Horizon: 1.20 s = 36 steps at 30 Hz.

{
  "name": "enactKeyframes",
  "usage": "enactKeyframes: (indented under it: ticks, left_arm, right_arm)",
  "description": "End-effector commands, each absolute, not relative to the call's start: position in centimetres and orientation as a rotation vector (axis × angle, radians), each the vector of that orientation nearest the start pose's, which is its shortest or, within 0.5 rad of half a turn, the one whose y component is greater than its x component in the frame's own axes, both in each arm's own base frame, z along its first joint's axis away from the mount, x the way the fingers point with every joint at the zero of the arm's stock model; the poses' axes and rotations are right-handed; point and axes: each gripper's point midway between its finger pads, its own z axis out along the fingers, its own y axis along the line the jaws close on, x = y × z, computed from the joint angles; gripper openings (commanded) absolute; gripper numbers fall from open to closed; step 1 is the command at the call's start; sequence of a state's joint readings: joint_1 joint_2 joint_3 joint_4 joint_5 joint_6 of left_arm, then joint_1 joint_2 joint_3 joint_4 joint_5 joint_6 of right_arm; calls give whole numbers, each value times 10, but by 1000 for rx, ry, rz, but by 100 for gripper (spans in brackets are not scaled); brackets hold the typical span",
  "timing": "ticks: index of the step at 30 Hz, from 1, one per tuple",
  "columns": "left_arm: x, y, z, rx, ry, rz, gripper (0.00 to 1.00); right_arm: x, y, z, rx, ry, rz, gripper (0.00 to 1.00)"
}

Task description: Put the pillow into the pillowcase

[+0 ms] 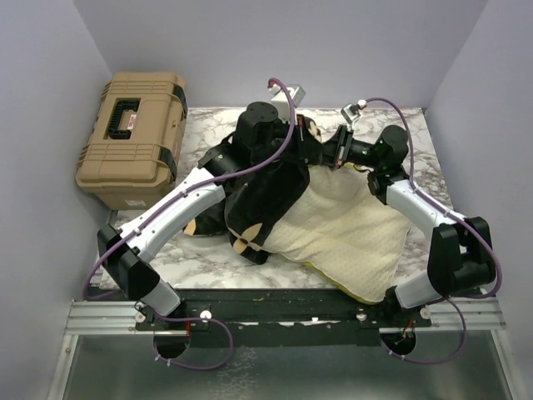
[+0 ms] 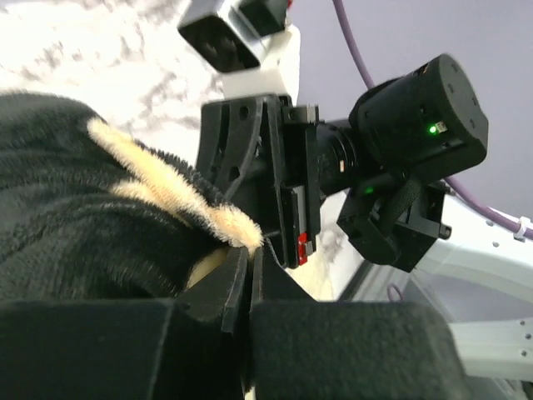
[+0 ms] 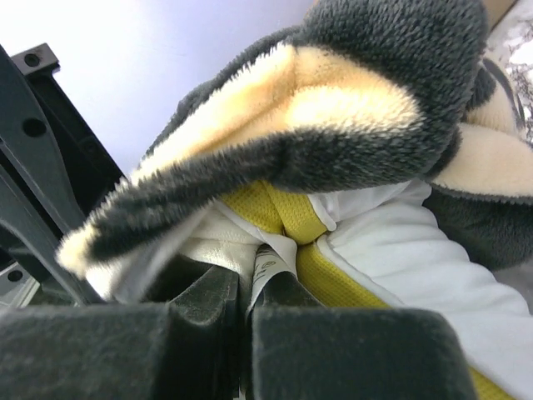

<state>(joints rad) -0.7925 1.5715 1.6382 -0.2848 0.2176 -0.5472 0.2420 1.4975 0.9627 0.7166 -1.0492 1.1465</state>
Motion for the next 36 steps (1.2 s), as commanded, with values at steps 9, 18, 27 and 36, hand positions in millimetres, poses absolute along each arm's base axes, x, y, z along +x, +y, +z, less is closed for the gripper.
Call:
enactKeyframes:
  ticks: [9,18,27,36]
  left_arm:
    - [306,-432,514,540,1463,-1279,0]
    - [274,-467,531,579,1436,-1488,0]
    - [244,-459,384,463,1843,-1394,0]
    - [160,-514,345,669,1872,-1571,0]
  right_arm:
    - [324,226,440,-409,1616,1276,0]
    - [320,226,414,-394,1659,1302,0]
    - [314,251,284,-237,1800,1691,0]
    - [313,281,253,-141,1765,1894,0]
